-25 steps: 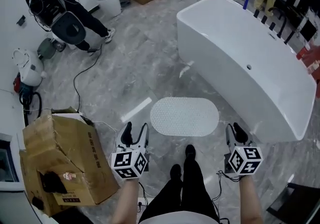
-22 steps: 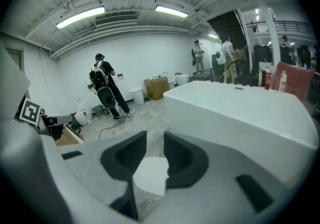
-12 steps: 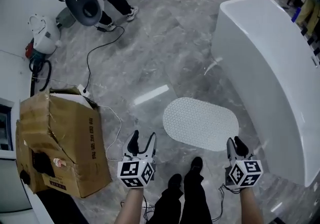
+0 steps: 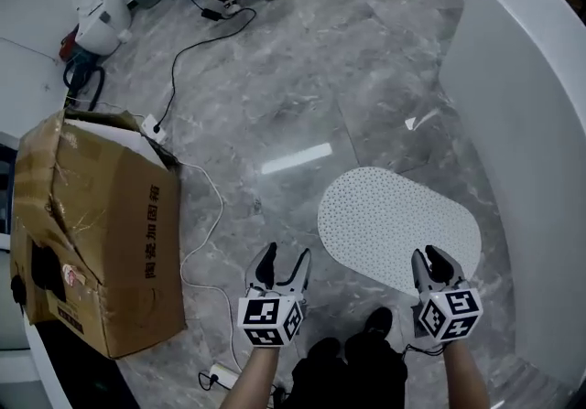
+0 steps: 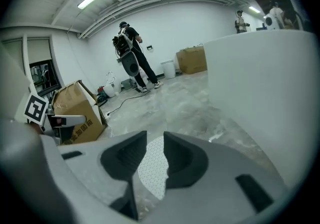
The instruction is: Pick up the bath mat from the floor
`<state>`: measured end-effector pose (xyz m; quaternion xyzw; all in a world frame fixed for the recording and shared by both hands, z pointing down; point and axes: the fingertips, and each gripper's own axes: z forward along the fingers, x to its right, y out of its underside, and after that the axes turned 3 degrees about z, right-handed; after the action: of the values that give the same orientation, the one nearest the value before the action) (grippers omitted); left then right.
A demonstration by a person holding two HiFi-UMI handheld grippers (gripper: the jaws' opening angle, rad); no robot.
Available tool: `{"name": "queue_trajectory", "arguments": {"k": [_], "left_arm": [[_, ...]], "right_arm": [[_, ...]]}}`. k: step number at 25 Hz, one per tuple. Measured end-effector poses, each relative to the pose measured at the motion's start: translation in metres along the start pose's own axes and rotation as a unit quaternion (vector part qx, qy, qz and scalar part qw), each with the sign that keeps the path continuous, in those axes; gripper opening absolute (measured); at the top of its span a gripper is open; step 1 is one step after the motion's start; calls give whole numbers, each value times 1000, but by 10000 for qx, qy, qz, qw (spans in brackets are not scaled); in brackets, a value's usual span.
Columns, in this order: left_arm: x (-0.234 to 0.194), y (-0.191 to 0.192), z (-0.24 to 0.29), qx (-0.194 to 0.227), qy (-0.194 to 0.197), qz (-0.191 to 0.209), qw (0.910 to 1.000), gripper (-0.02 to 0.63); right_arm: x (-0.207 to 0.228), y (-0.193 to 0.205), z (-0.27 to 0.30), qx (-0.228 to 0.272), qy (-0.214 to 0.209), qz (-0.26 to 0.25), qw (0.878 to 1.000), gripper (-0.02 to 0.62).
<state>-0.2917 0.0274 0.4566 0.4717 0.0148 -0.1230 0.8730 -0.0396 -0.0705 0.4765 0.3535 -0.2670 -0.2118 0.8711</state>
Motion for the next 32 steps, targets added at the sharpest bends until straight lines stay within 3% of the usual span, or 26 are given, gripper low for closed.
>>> {"name": "queue_trajectory", "arguments": {"k": [9, 18, 23, 32], "left_arm": [[-45, 142, 107, 89, -81, 93, 9999, 288], [-63, 251, 192, -96, -110, -155, 9998, 295], [-62, 277, 228, -519, -63, -253, 9983, 307], [-60, 280, 293, -1059, -90, -113, 9943, 324]], "right_arm": [[25, 105, 141, 27, -456, -408, 9981, 106], [37, 184, 223, -16, -717, -691, 9950, 106], [31, 192, 235, -100, -817, -561, 9950, 106], [33, 187, 235, 40, -793, -259, 9965, 106]]}}
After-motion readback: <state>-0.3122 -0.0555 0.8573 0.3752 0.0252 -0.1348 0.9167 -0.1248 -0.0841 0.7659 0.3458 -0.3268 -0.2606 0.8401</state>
